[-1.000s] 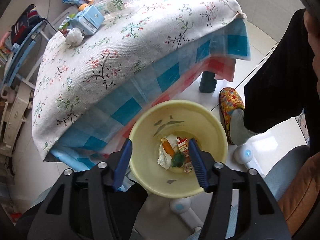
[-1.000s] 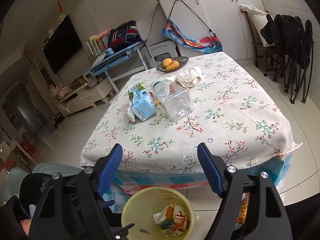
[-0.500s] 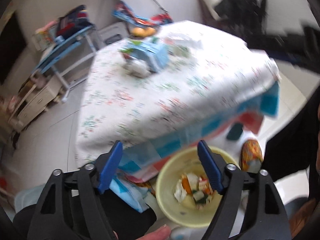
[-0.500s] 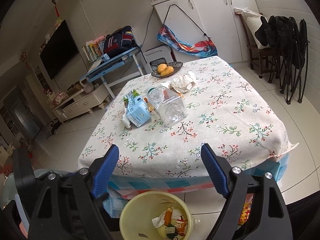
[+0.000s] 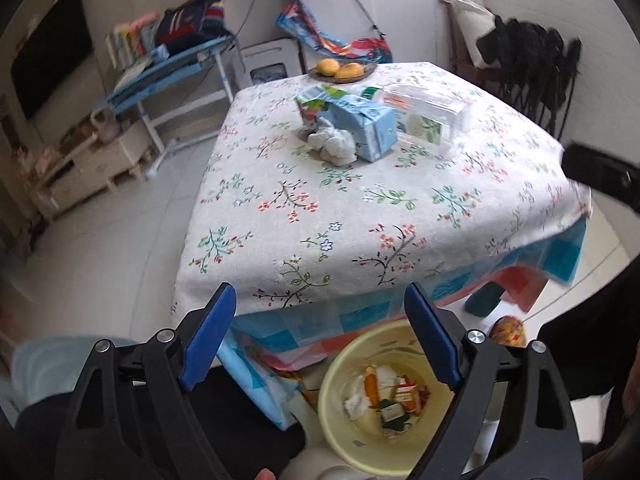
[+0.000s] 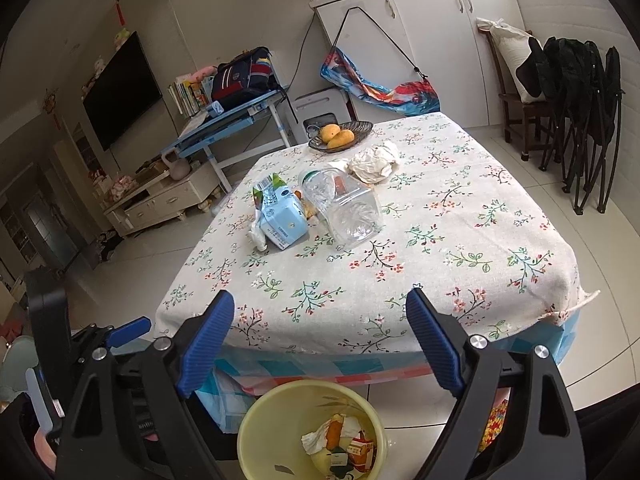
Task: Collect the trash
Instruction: 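Move both open tools back over the table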
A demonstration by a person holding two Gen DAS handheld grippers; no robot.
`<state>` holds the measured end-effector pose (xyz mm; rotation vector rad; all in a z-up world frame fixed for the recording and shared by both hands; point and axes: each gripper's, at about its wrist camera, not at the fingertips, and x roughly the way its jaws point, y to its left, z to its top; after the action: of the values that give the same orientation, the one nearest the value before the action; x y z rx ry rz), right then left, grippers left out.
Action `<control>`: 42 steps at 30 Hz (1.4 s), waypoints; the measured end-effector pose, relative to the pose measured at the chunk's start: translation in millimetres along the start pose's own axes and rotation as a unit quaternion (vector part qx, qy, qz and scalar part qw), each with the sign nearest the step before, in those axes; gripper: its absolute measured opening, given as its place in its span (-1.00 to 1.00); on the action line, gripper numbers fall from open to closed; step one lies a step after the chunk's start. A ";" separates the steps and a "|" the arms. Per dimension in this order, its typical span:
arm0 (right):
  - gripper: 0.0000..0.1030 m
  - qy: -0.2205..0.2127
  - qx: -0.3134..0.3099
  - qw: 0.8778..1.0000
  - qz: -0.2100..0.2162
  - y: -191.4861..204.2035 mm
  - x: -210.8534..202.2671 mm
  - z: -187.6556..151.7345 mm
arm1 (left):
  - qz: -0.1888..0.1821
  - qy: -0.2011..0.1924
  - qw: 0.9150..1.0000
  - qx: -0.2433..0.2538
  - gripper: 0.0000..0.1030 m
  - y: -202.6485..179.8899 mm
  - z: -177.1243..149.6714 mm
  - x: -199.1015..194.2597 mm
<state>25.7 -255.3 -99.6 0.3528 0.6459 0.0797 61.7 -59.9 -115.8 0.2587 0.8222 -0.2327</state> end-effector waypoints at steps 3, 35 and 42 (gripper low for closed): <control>0.63 0.000 -0.006 1.000 0.001 3.4 0.0 -0.3 | -0.011 0.016 0.999 -0.039 0.61 11.8 4.3 7.4; 0.66 0.089 -0.143 0.985 -0.039 10.9 108.2 84.8 | -0.065 0.042 0.981 -0.181 0.61 39.1 106.9 103.8; 0.66 0.101 -0.135 0.985 -0.037 5.3 124.0 90.3 | -0.057 0.061 0.976 -0.199 0.61 37.8 119.2 133.7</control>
<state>179.1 -254.6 -102.2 0.0577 0.8368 0.1328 243.4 -75.7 -132.5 -0.1531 0.9872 -0.1547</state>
